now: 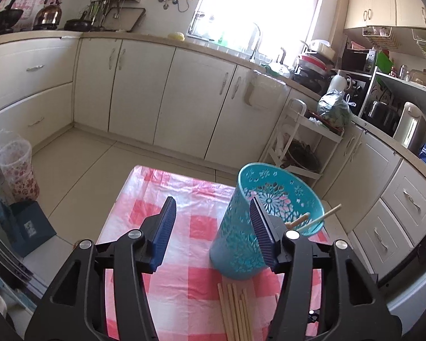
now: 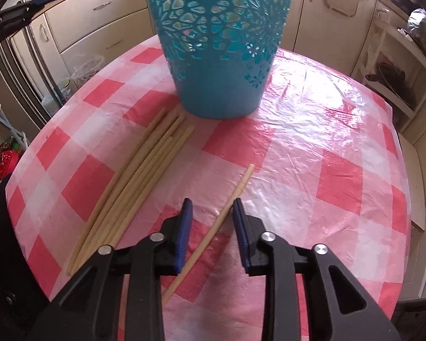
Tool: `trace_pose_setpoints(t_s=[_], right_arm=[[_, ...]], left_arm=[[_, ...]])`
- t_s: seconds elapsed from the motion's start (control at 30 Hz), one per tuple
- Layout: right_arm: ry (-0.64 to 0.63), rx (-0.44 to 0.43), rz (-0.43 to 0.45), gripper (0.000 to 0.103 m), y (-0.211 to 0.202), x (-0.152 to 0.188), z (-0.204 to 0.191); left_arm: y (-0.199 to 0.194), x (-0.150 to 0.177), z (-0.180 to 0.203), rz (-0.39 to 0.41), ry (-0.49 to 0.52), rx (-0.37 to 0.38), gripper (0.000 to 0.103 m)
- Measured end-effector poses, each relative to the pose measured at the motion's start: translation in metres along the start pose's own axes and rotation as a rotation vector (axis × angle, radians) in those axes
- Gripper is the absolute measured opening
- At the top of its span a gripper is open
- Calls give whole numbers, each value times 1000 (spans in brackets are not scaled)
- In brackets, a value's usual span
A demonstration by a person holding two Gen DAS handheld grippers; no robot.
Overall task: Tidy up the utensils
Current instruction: 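Grasp a loose wooden stick on the cloth with the right gripper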
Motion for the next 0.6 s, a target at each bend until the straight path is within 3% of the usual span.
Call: trace_pose_setpoints(t_s=[0.03, 0.17, 0.23, 0.37, 0.47, 0.6], right_arm=[[-31, -30, -15, 10, -1, 0, -3], [-97, -68, -82, 10, 1, 0, -3], [-57, -62, -112, 10, 2, -1, 1], [-145, 0, -105, 8, -2, 2, -14], [-47, -53, -78, 5, -5, 4, -9], [169, -228, 47, 5, -37, -1, 5]], left_arm=[[0, 6, -3, -17, -2, -2, 51], [-4, 26, -13, -62, 12, -3, 51], [-4, 37, -18, -86, 16, -3, 51], [1, 57, -25, -142, -4, -12, 52], [3, 72, -28, -179, -4, -22, 52], [6, 93, -37, -226, -10, -48, 53]])
Point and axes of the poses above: each gripper's, at about its wrist camera, not at the fingertips, and y roughly the way its jaws point, z to its right, x to its underside, the point moved 4 cm from there along y, roughly the way its jaws point, and after that the axes turned 14 degrees about z, right-handed, at the moved point
